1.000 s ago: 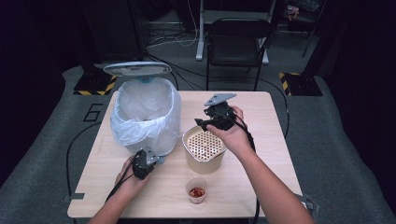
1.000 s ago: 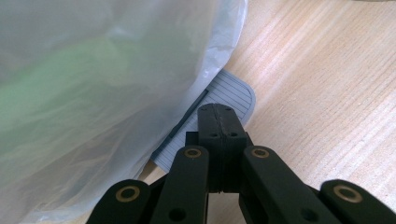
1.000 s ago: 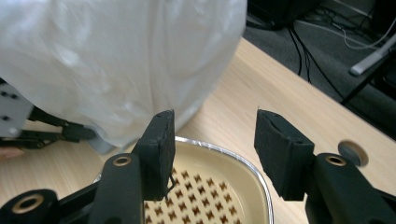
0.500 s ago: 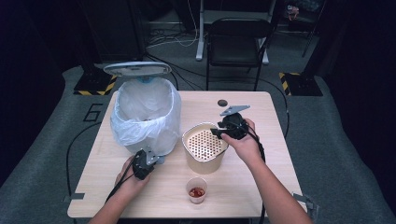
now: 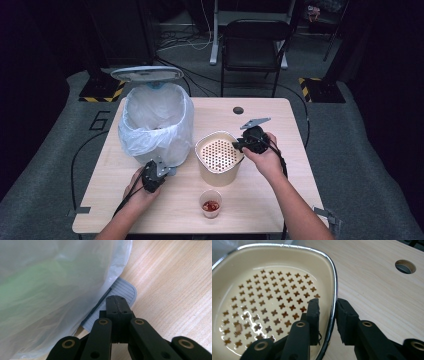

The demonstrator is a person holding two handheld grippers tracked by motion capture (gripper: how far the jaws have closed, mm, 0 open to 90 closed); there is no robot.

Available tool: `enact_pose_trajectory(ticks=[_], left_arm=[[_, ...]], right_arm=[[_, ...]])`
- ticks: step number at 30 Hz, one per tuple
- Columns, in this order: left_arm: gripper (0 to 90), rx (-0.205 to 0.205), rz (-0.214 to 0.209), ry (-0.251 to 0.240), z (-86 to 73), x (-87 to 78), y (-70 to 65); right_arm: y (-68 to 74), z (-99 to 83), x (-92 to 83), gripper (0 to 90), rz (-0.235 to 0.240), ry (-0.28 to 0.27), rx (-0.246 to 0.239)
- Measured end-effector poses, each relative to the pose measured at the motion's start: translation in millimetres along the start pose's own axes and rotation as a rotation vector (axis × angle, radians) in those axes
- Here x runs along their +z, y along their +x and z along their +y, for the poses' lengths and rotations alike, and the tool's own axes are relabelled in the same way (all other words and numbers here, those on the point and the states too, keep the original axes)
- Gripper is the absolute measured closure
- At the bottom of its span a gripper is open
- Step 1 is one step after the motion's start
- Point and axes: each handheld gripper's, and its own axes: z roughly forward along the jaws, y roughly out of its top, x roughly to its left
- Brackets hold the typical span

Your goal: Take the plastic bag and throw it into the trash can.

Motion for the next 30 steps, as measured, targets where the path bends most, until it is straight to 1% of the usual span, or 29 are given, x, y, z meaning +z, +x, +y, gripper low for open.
enact_pose_trajectory(ticks=[1, 4, 5, 6, 7, 9, 10, 12, 14, 16, 18, 19, 23, 25, 26, 27, 28, 29, 30], left_arm=[[90.0, 0.000, 0.010, -0.008, -0.3, 0.7, -0.4], [90.0, 0.001, 0.002, 0.000, 0.0, 0.1, -0.1], [90.0, -0.001, -0.002, 0.000, 0.0, 0.0, 0.0], [90.0, 0.001, 0.001, -0.002, -0.1, 0.1, -0.1], [90.0, 0.001, 0.002, -0.001, -0.1, 0.1, -0.1], [90.0, 0.001, 0.000, -0.001, 0.0, 0.1, -0.1], [90.0, -0.002, -0.003, -0.001, 0.0, 0.0, 0.0], [90.0, -0.004, 0.008, -0.009, -0.4, 0.8, -0.3], [90.0, -0.004, 0.012, -0.010, -0.3, 0.8, -0.7], [90.0, -0.005, 0.005, -0.013, -0.5, 1.1, -0.3], [90.0, -0.009, 0.007, -0.015, -0.6, 1.2, -0.4], [90.0, -0.006, 0.006, -0.008, -0.3, 0.7, -0.4], [90.0, -0.009, 0.005, -0.015, -0.5, 1.3, -0.4], [90.0, -0.010, 0.005, -0.015, -0.5, 1.3, -0.3], [90.0, -0.011, 0.005, -0.015, -0.5, 1.3, -0.4], [90.0, -0.009, 0.005, -0.014, -0.5, 1.2, -0.3], [90.0, -0.009, 0.005, -0.014, -0.5, 1.2, -0.3], [90.0, -0.009, 0.005, -0.014, -0.5, 1.2, -0.3], [90.0, -0.009, 0.006, -0.014, -0.4, 1.2, -0.3]], right_arm=[[0.9, -1.0, 0.7, 76.2, -0.006, 0.014, -0.007], [-0.8, -2.9, 0.4, 76.4, 0.006, 0.011, -0.022], [0.1, -3.2, 0.0, 76.2, 0.007, 0.010, -0.006], [-0.4, -3.6, -1.2, 76.2, 0.010, 0.019, -0.017], [-0.5, -3.9, -1.4, 76.1, 0.009, 0.017, -0.026], [0.5, -5.3, -2.6, 76.2, 0.006, 0.014, -0.020], [-0.7, -6.4, -3.6, 76.3, 0.011, 0.013, -0.038], [-0.8, -8.9, -6.2, 76.8, 0.020, 0.016, -0.029], [-1.6, -11.3, -9.2, 77.2, 0.028, 0.019, -0.040], [-1.9, -14.2, -12.5, 77.3, 0.038, 0.025, -0.039], [-3.2, -17.5, -15.8, 77.3, 0.045, 0.022, -0.056], [-2.5, -18.5, -17.1, 77.3, 0.045, 0.026, -0.048], [-2.2, -24.0, -23.2, 77.0, 0.053, 0.032, -0.058], [-2.7, -26.6, -24.9, 76.9, 0.055, 0.020, -0.068], [-2.9, -27.6, -26.6, 76.5, 0.059, 0.027, -0.068], [-2.8, -29.9, -30.3, 67.2, 0.056, 0.007, -0.060], [-2.8, -29.9, -30.3, 67.2, 0.056, 0.007, -0.060], [-2.1, -30.9, -33.7, 63.4, 0.050, -0.007, -0.050], [-1.5, -31.7, -38.0, 60.8, 0.054, -0.022, -0.041]])
